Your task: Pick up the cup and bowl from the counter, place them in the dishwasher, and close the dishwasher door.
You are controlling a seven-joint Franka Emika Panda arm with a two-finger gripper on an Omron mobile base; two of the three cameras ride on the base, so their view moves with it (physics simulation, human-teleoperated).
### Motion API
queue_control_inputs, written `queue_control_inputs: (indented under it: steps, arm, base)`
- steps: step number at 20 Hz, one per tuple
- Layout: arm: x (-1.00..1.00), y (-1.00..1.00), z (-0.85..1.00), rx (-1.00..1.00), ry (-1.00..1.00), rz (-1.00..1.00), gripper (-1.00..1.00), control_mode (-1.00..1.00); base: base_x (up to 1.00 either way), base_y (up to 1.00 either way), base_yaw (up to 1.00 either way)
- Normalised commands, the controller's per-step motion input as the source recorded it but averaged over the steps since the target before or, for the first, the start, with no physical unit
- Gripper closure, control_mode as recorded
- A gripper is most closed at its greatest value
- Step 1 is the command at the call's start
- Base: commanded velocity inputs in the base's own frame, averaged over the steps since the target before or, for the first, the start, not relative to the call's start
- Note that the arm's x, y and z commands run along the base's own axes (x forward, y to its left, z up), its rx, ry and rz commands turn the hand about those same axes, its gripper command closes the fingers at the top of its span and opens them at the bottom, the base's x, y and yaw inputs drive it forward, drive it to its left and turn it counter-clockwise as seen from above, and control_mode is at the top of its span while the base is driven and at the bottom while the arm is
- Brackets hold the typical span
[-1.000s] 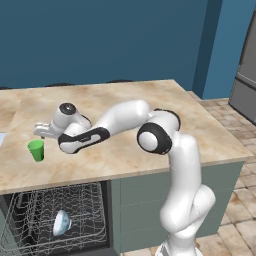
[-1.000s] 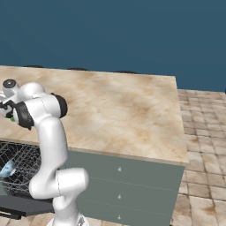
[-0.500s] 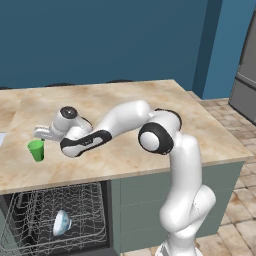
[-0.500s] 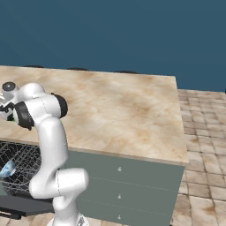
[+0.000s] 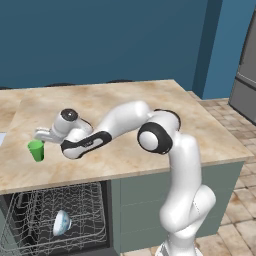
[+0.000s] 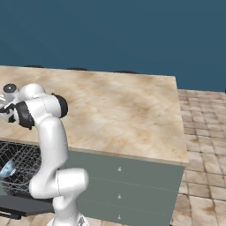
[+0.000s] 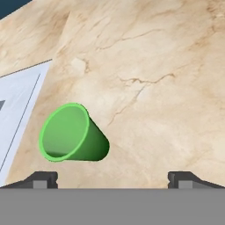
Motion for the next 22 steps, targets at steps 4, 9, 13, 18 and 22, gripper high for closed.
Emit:
queue_control_inputs:
  steps: [4,9,13,18,22]
  arm:
    - [0.0,0.02,-0.11,0.0,0.0,0.02,-1.0,-1.0]
    - [0.08,0.01,-0.06,0.0,0.0,0.0,-1.0,-1.0]
    - [0.28,0.12,-0.02,0.0,0.0,0.0,-1.0,-1.0]
    - [0.34,0.26,-0.01,0.0,0.0,0.0,-1.0,-1.0]
    - [0.2,0.41,-0.09,0.0,0.0,0.0,-1.0,-1.0]
  base:
    - [0.0,0.0,0.0]
    - [0.0,0.0,0.0]
    - [0.0,0.0,0.0]
    - [0.0,0.0,0.0]
    - [0.0,0.0,0.0]
